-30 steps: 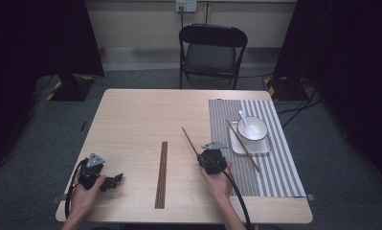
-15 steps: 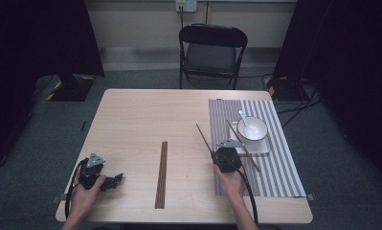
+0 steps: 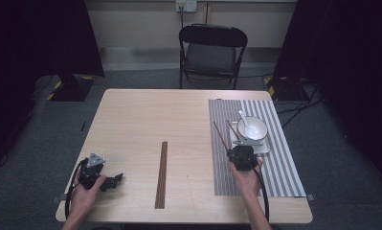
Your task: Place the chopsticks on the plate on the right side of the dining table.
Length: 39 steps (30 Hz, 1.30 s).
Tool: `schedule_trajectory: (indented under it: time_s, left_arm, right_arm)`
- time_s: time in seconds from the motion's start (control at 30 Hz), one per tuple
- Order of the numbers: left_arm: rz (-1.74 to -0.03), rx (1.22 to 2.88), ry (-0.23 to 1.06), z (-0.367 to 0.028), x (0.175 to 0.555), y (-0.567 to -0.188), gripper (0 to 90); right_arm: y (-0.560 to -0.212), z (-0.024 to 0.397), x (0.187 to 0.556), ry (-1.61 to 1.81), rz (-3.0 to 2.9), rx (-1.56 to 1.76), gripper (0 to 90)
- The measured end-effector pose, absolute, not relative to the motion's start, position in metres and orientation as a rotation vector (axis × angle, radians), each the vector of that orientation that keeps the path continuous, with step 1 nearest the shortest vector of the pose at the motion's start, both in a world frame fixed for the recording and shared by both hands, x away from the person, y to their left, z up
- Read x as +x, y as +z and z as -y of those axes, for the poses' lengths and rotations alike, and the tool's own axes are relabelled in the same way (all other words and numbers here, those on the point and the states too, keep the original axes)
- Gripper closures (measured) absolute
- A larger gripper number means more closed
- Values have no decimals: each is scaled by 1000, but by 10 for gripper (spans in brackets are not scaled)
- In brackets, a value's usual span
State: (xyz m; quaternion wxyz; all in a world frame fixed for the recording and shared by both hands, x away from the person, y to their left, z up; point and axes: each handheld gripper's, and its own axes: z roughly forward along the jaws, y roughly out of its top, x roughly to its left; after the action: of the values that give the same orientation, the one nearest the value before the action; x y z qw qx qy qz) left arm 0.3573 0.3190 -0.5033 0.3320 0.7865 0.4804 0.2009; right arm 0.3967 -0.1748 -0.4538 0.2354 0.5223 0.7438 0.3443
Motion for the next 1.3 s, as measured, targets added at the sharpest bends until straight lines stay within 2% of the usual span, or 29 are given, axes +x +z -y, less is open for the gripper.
schedule_trajectory:
  time_s: [0.53, 1.3]
  left_arm:
    - [-1255, 2055, 525, -319, 357, -503, 1]
    - [-1255, 2056, 525, -319, 357, -503, 1]
  right_arm:
    - [-467, 195, 414, 873, -2004, 1489, 862]
    - [-473, 201, 421, 849, -1954, 1513, 852]
